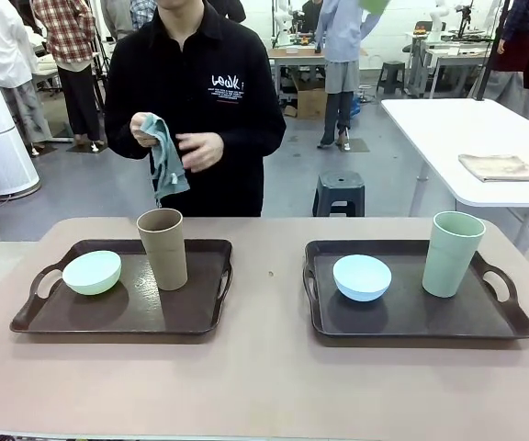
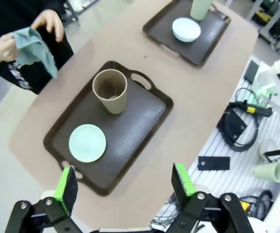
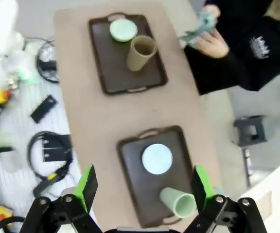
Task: Set up a tray with a mat and arrange the tableware.
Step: Pick up the Picnic Bowl and Reusable plastic cup from the Handle tray in front of the human's position and hold them in the air.
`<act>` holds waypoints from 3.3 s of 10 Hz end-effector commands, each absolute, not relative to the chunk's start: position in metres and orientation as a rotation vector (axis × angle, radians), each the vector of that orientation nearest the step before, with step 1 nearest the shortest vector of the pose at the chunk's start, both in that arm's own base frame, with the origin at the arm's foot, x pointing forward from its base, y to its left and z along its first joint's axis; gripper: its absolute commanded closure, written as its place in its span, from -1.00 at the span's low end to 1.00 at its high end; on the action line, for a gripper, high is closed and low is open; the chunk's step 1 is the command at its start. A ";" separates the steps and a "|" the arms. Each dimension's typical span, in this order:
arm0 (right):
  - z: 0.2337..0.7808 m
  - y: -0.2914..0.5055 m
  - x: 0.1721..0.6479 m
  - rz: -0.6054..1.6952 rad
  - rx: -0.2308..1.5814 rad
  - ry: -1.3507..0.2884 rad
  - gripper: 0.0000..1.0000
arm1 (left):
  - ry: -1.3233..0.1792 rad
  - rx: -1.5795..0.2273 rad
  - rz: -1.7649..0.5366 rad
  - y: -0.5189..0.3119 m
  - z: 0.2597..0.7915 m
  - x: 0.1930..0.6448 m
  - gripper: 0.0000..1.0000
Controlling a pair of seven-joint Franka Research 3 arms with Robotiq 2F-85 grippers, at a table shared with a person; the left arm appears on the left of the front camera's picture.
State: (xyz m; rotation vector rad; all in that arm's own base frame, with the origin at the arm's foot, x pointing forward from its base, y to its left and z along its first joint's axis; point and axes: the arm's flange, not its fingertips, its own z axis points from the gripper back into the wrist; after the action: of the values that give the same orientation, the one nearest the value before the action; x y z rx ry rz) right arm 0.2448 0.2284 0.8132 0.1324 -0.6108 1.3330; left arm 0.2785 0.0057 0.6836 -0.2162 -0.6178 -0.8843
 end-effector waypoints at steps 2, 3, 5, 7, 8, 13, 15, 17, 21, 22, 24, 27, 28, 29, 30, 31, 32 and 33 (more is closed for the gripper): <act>0.790 0.261 0.260 1.397 0.006 -0.488 -1.00 | -0.612 -0.196 -0.872 0.005 0.687 0.282 -1.00; 0.761 0.288 0.279 1.374 0.020 -0.384 -1.00 | -0.612 -0.196 -0.872 0.005 0.687 0.282 -1.00; 0.689 0.343 0.299 1.381 -0.004 -0.205 -1.00 | -0.612 -0.196 -0.872 0.005 0.687 0.282 -1.00; 0.639 0.380 0.295 1.389 0.065 -0.083 -1.00 | -0.612 -0.196 -0.872 0.005 0.687 0.282 -1.00; 0.622 0.391 0.294 1.375 0.161 -0.050 -1.00 | -0.612 -0.196 -0.872 0.005 0.687 0.282 -1.00; 0.608 0.395 0.296 1.383 0.107 -0.036 -1.00 | -0.612 -0.196 -0.872 0.005 0.687 0.282 -1.00; 0.569 0.454 0.347 1.349 0.331 0.194 -1.00 | -0.612 -0.196 -0.872 0.005 0.687 0.282 -1.00; 0.511 0.490 0.375 1.291 0.583 0.201 -1.00 | -0.612 -0.196 -0.872 0.005 0.687 0.282 -1.00; 0.488 0.459 0.373 0.995 0.545 -0.186 -1.00 | -0.612 -0.196 -0.872 0.005 0.687 0.282 -1.00; 0.468 0.497 0.415 1.115 0.752 0.005 -1.00 | -0.612 -0.196 -0.872 0.005 0.687 0.282 -1.00; 0.468 0.497 0.415 1.115 0.752 0.005 -1.00 | -0.612 -0.196 -0.872 0.005 0.687 0.282 -1.00; 0.468 0.497 0.415 1.115 0.752 0.005 -1.00 | -0.612 -0.196 -0.872 0.005 0.687 0.282 -1.00; 0.468 0.497 0.415 1.115 0.752 0.005 -1.00 | -0.612 -0.196 -0.872 0.005 0.687 0.282 -1.00; 0.463 0.497 0.413 1.099 0.752 0.005 -1.00 | -0.612 -0.196 -0.872 0.005 0.687 0.282 -1.00; 0.449 0.486 0.432 1.117 0.713 -0.106 -1.00 | -0.612 -0.196 -0.872 0.005 0.687 0.282 -1.00; 0.428 0.469 0.448 1.125 0.629 -0.249 -1.00 | -0.612 -0.196 -0.872 0.005 0.687 0.282 -1.00; 0.416 0.457 0.452 1.155 0.601 -0.323 -1.00 | -0.612 -0.196 -0.872 0.005 0.687 0.282 -1.00; 0.414 0.450 0.446 1.168 0.585 -0.353 -1.00 | -0.612 -0.196 -0.872 0.005 0.687 0.282 -1.00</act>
State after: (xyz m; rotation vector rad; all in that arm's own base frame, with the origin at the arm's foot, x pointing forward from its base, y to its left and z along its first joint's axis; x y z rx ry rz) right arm 0.4654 0.4583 0.4257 0.6140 -0.2906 1.1386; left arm 0.2805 0.0065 0.6854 -0.2099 -0.6160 -0.8876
